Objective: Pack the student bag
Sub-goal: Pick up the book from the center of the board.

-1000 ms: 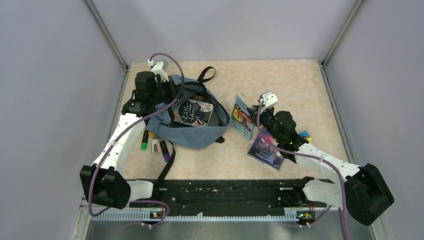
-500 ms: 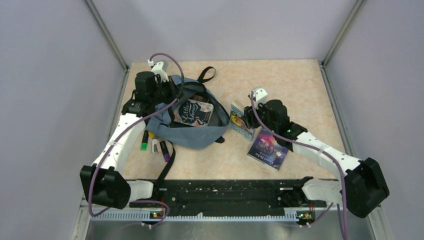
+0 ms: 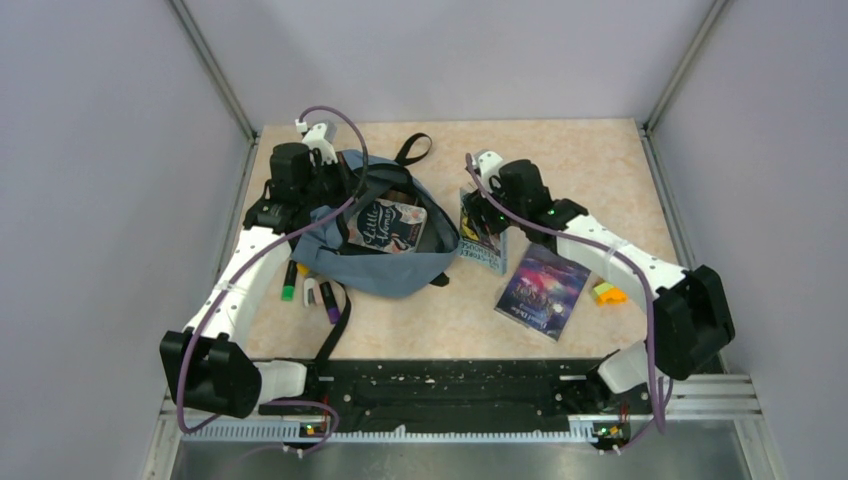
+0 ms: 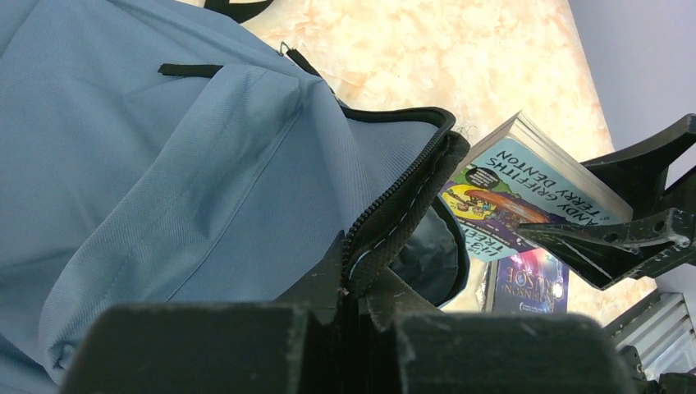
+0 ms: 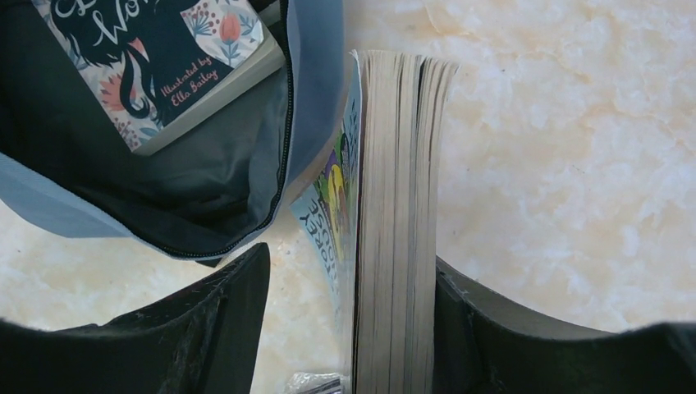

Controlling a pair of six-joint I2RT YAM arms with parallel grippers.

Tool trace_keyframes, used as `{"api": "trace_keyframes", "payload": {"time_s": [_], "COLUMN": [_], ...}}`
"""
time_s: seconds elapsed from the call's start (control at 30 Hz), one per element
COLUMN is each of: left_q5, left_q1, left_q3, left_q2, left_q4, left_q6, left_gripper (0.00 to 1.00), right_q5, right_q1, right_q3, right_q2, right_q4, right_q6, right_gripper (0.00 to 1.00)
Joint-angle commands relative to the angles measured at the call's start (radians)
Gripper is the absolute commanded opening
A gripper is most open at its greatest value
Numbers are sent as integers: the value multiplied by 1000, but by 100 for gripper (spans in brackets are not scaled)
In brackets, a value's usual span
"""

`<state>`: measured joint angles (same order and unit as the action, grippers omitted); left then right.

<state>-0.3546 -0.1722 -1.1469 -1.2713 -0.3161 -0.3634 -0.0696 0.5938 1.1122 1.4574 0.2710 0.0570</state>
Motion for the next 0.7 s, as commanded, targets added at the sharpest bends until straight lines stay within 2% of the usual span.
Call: {"api": "trace_keyframes", "payload": {"time_s": [0.0, 0.13, 0.23, 0.33, 0.4, 0.53, 0.67], "left_q5": [-2, 0, 0, -1, -4, -26, -59], "left_q1": [-3, -3, -3, -3, -3, -3, -3], "left_q3": [-20, -20, -19, -20, -19, -11, -7], "left_q2": [44, 44, 44, 46, 47, 60, 67], "left_q4": [71, 71, 71, 70, 72, 90, 106], "left_q6": [9, 9, 9, 10, 12, 12, 5], "left_gripper": [0, 0, 0, 0, 0, 0, 0], "right_q5": [19, 42, 42, 50, 66, 163, 172], "right_q1": [6, 6, 6, 6, 6, 6, 6], "right_q3": [95, 110, 79, 40, 29, 26, -39], "right_q2": [34, 30, 6, -36, -78, -214, -375], "right_q4": [114, 122, 71, 21, 13, 13, -104], "right_q6": [64, 77, 73, 44, 16, -61, -199], "right_gripper": [60, 50, 33, 10, 0, 0, 0]}}
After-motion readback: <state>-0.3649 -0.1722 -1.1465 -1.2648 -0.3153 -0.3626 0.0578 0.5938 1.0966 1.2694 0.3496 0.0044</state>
